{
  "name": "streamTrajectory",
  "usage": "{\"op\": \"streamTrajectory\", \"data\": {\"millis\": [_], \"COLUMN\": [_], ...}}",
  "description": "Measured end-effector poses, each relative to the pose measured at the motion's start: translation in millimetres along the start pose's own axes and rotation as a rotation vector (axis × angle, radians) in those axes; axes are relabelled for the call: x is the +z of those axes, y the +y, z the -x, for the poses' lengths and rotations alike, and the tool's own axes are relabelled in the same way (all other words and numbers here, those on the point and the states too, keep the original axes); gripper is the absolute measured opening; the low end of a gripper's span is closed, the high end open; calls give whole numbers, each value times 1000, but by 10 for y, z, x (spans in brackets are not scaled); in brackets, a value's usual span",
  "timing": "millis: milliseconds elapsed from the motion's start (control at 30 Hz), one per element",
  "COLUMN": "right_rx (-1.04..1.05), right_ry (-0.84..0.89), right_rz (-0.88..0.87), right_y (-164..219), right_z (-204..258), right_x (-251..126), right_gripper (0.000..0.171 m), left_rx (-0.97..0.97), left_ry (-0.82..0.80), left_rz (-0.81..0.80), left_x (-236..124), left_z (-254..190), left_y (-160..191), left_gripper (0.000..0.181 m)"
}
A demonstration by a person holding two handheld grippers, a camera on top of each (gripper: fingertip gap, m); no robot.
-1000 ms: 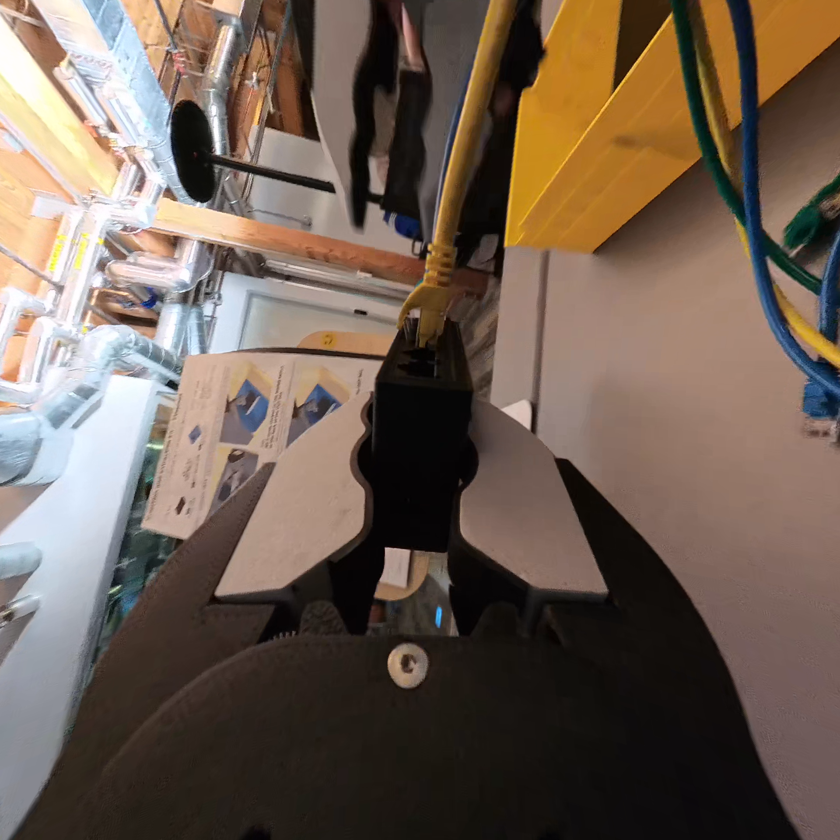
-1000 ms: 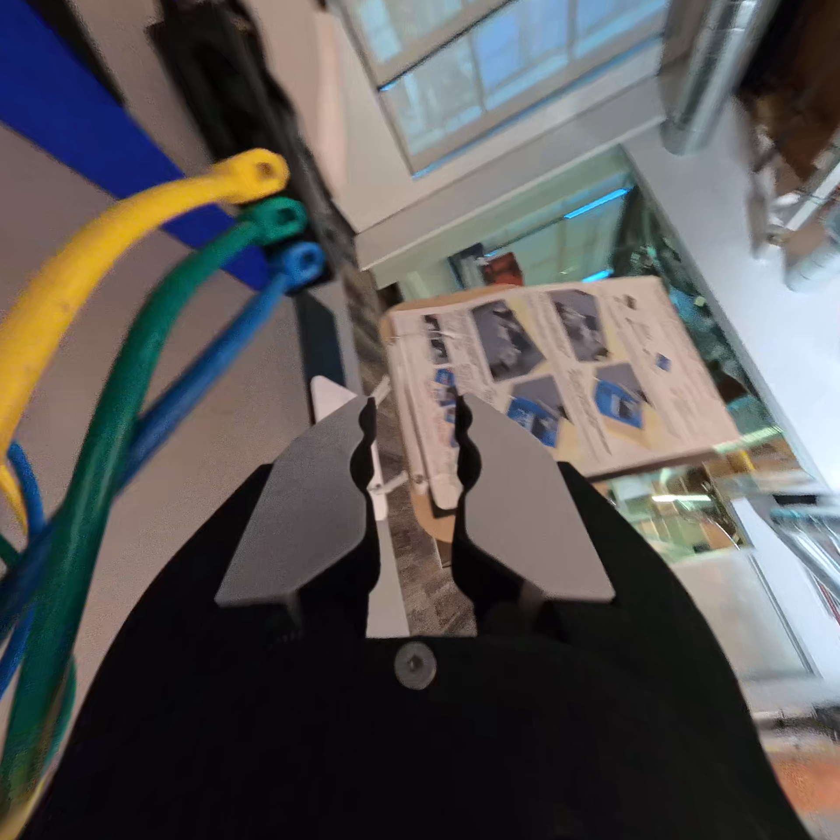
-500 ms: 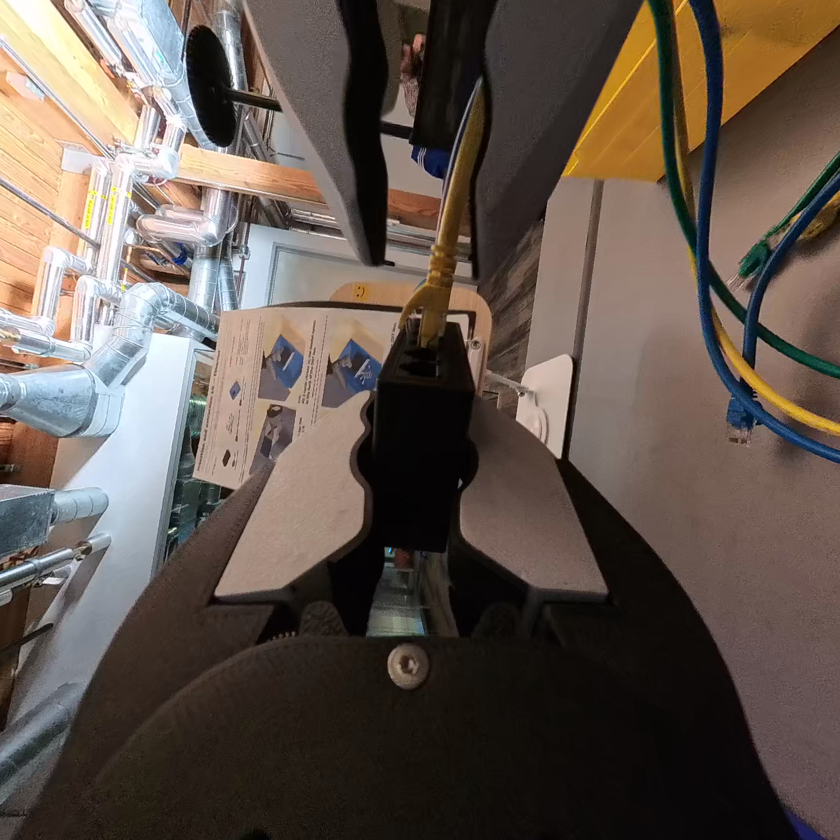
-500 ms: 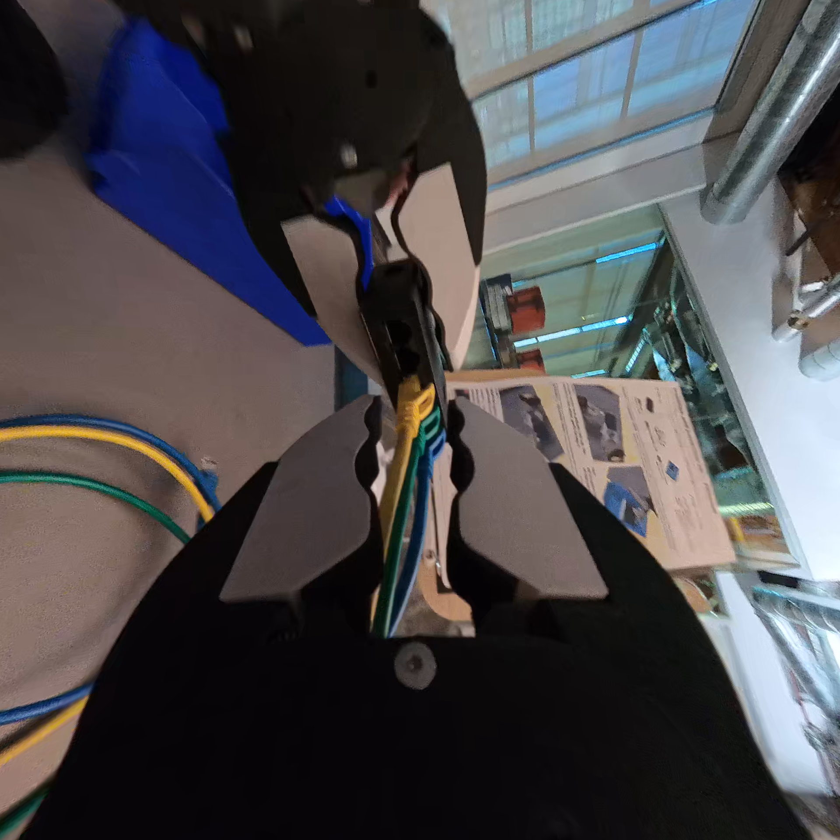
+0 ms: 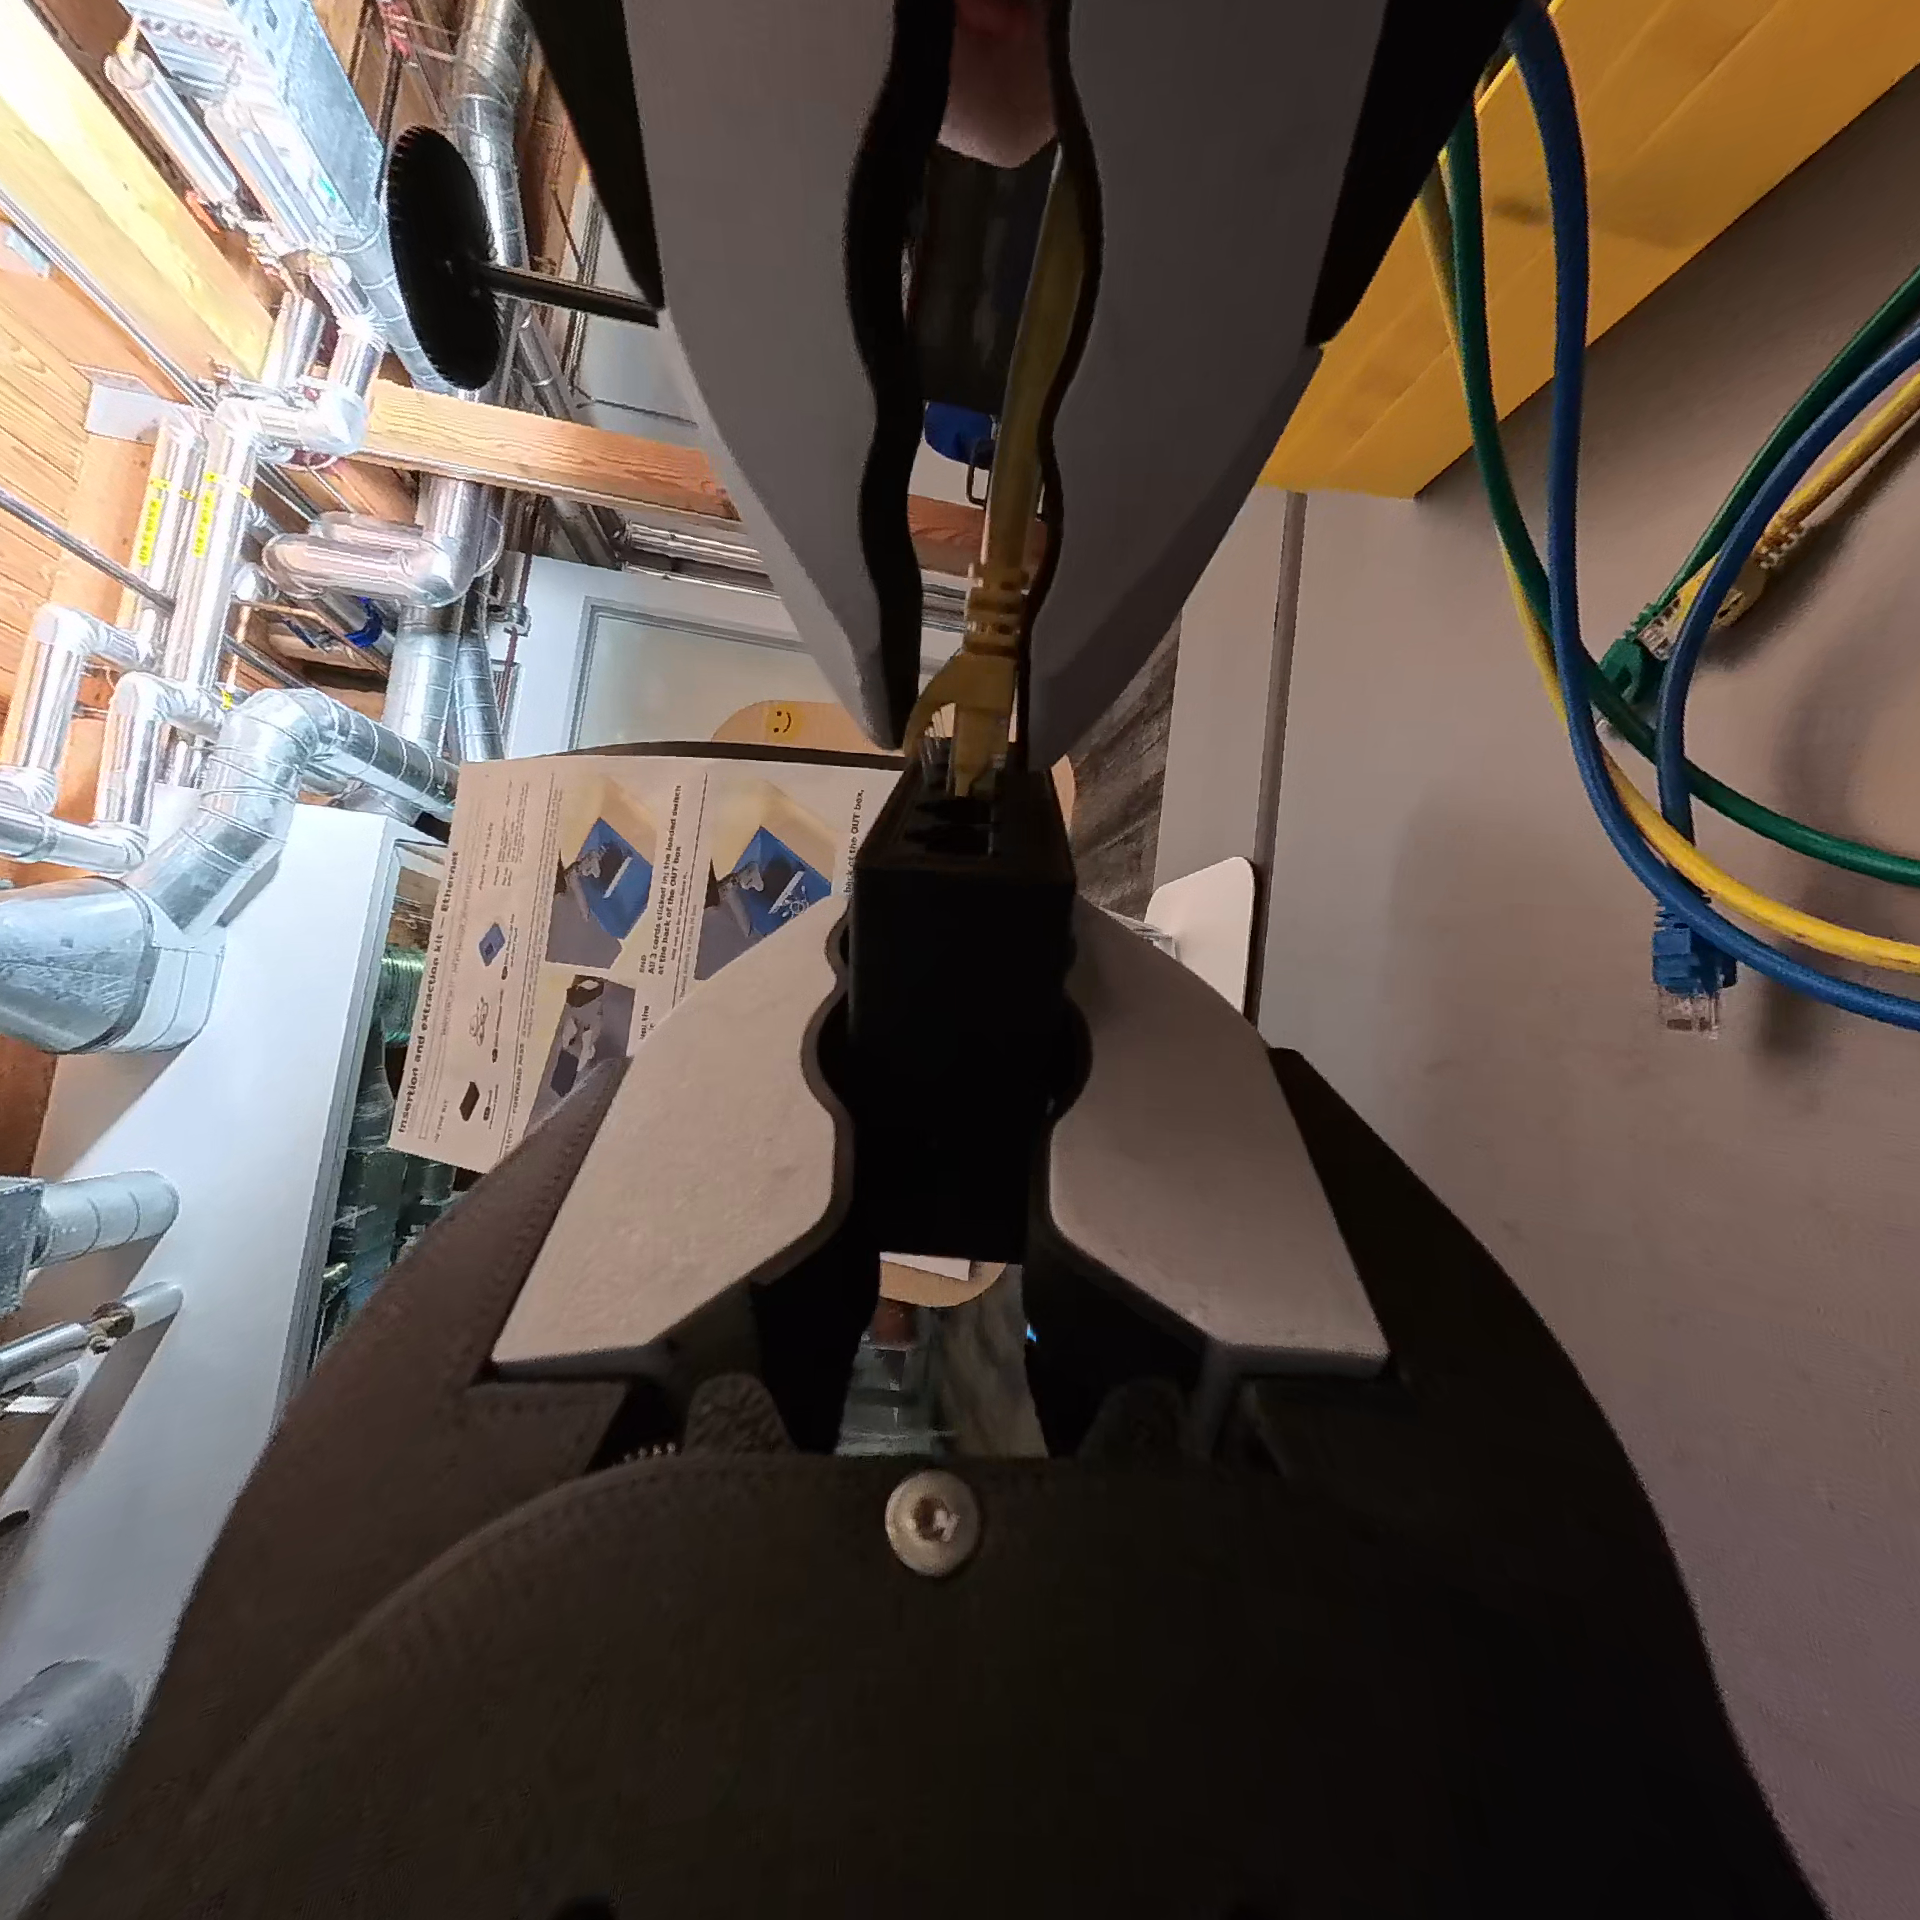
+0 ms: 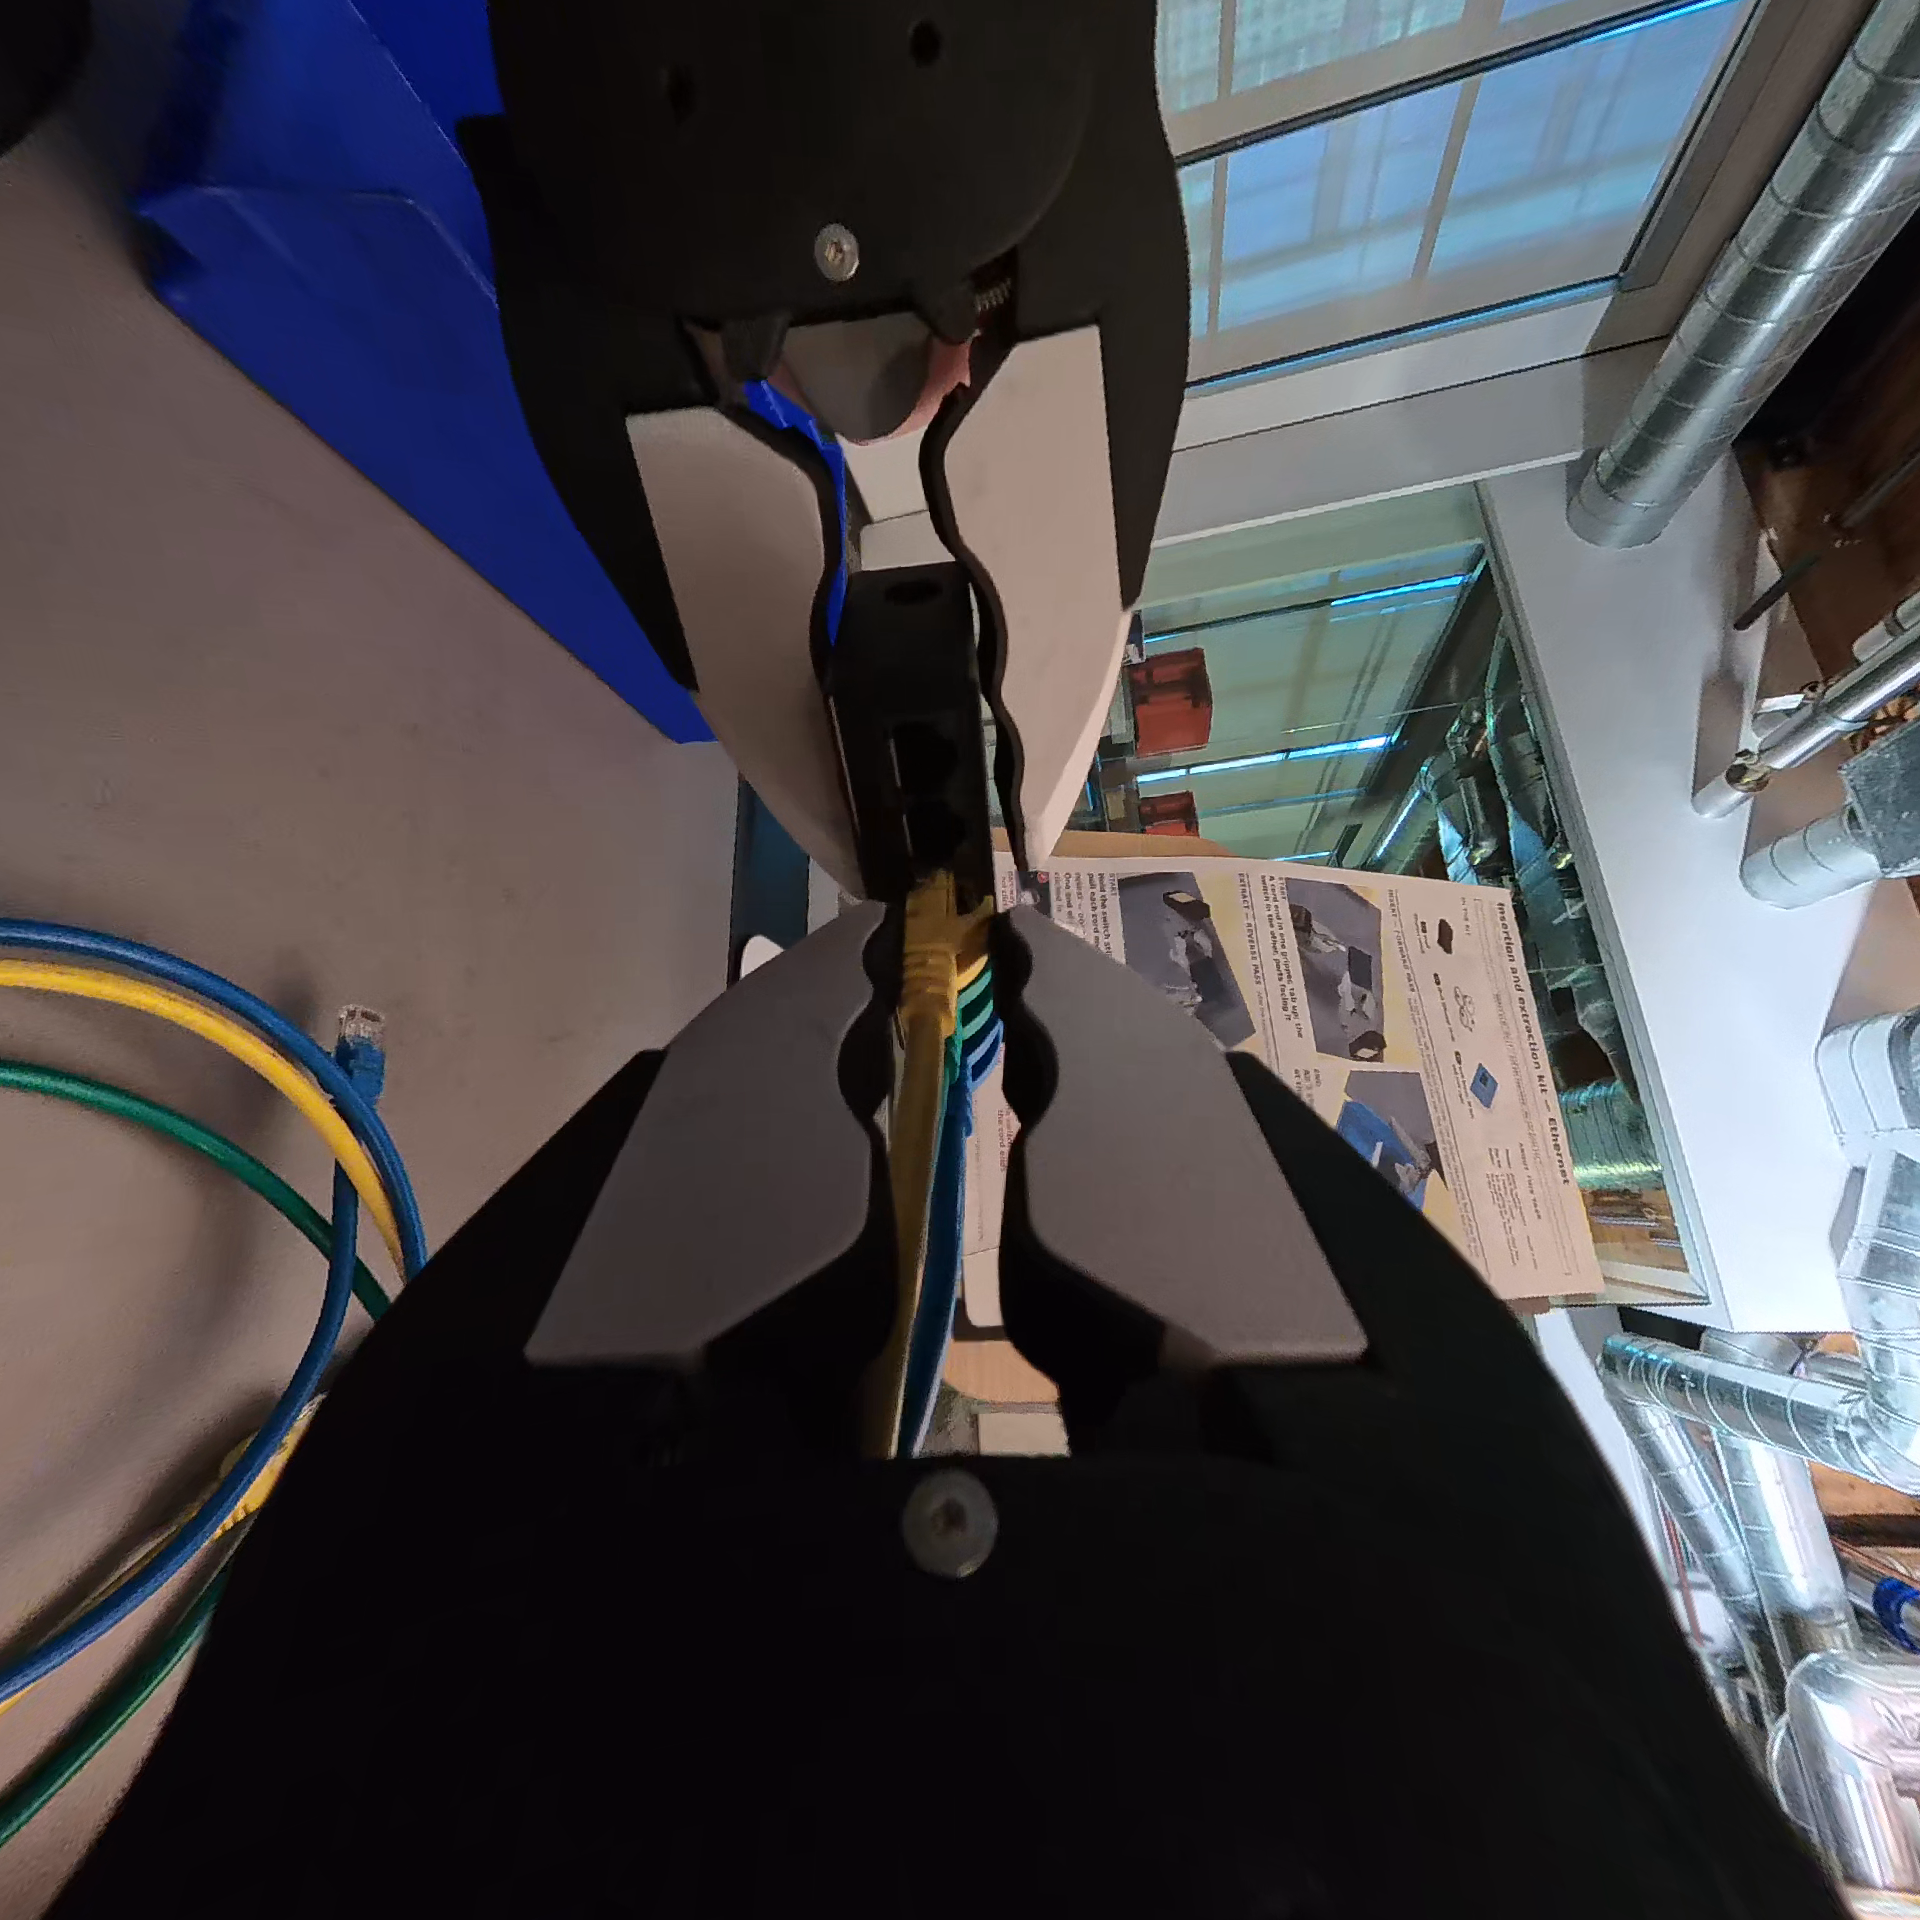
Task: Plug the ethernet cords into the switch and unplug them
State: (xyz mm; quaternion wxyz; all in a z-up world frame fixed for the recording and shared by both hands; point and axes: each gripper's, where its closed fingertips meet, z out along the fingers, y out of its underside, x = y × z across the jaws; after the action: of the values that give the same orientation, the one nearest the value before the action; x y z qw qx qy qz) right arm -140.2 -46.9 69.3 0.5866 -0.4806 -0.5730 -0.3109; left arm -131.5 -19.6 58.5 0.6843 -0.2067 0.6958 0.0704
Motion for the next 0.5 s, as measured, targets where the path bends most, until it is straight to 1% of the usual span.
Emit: {"op": "streamTrajectory", "data": {"millis": [200, 367, 500], "right_rx": [-27, 8, 0], "right_ry": [33, 28, 34], "right_rz": [-20, -3, -10], "right_y": [-8, -14, -6], "right_z": [3, 2, 9], "right_x": [17, 17, 10], "right_gripper": [16, 15, 15], "left_rx": [-20, -52, -26], "left_ry": [15, 20, 0], "left_rz": [7, 1, 3], "left_x": [-5, 3, 12], "left_z": [-7, -14, -8], "left_y": [21, 26, 23], "left_gripper": [31, 31, 31]}}
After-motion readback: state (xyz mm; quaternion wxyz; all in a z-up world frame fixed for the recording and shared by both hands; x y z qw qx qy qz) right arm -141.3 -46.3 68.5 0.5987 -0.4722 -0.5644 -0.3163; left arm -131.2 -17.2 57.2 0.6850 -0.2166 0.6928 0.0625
